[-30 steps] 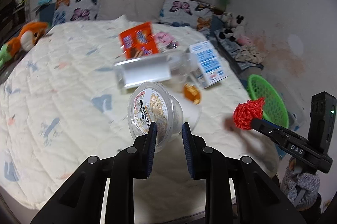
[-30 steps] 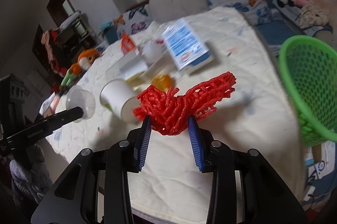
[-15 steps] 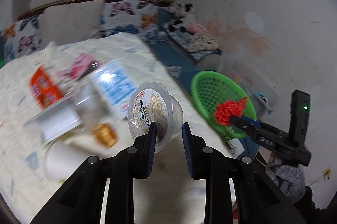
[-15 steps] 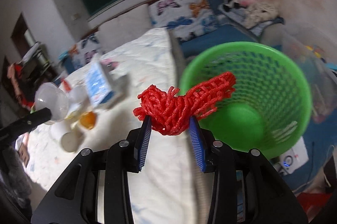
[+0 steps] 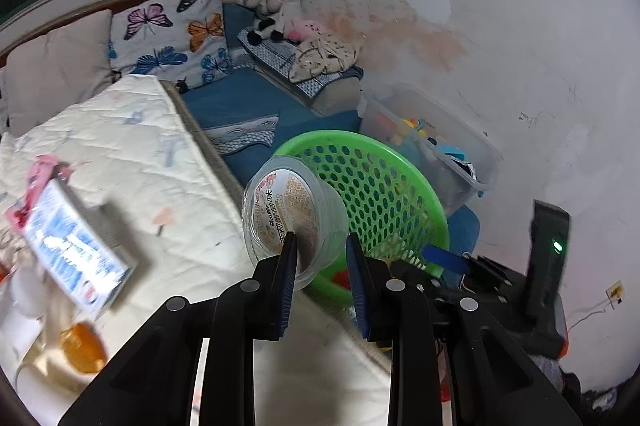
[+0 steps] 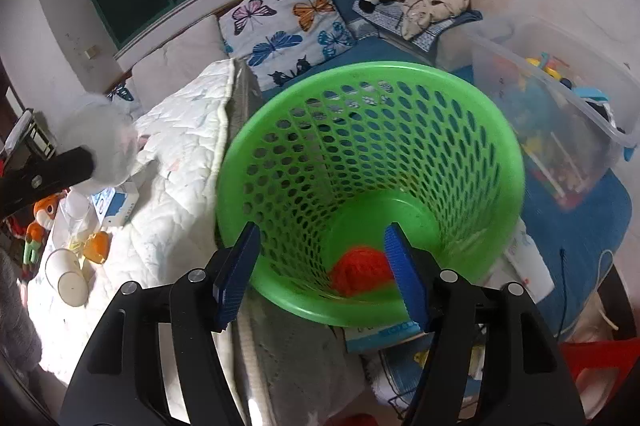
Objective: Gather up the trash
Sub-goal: 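Drop the red net into the green basket while the left gripper drops the cup, then move the left gripper back to the bed and grasp the white paper cup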
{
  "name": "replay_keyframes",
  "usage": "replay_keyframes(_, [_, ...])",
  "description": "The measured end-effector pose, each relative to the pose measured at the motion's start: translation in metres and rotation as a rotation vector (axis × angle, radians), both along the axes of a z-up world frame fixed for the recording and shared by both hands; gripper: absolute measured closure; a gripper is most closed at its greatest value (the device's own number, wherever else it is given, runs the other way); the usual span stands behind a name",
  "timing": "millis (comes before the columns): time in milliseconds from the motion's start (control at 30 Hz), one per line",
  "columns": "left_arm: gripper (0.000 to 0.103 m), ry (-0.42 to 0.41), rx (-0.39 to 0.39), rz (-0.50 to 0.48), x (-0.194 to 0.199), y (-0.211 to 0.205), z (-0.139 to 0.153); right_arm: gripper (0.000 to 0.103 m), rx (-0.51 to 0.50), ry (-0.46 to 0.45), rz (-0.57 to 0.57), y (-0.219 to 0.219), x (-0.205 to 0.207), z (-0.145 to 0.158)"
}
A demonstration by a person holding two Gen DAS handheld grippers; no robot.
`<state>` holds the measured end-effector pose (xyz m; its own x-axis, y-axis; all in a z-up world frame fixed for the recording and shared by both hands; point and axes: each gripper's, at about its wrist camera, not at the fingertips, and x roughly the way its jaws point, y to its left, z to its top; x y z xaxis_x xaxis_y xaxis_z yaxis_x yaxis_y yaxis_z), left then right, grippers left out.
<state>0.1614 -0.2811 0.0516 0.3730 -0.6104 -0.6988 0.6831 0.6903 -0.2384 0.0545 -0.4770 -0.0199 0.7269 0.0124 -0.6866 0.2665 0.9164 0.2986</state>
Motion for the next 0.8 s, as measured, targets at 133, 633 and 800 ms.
replay_keyframes(133, [0.078, 0.024, 0.007, -0.034, 0.008, -0.024, -0.012, 0.030, 0.008, -0.009, -0.021, -0.006, -0.012, 0.002])
replay_keyframes(633, [0.051, 0.028, 0.033, -0.066, 0.005, -0.057, -0.036, 0.024, 0.056, -0.060, -0.031, -0.007, -0.036, 0.014])
replay_keyframes(800, [0.047, 0.001, 0.038, -0.004, -0.006, -0.031, -0.027, 0.020, 0.053, -0.089, 0.000, 0.004, -0.038, 0.022])
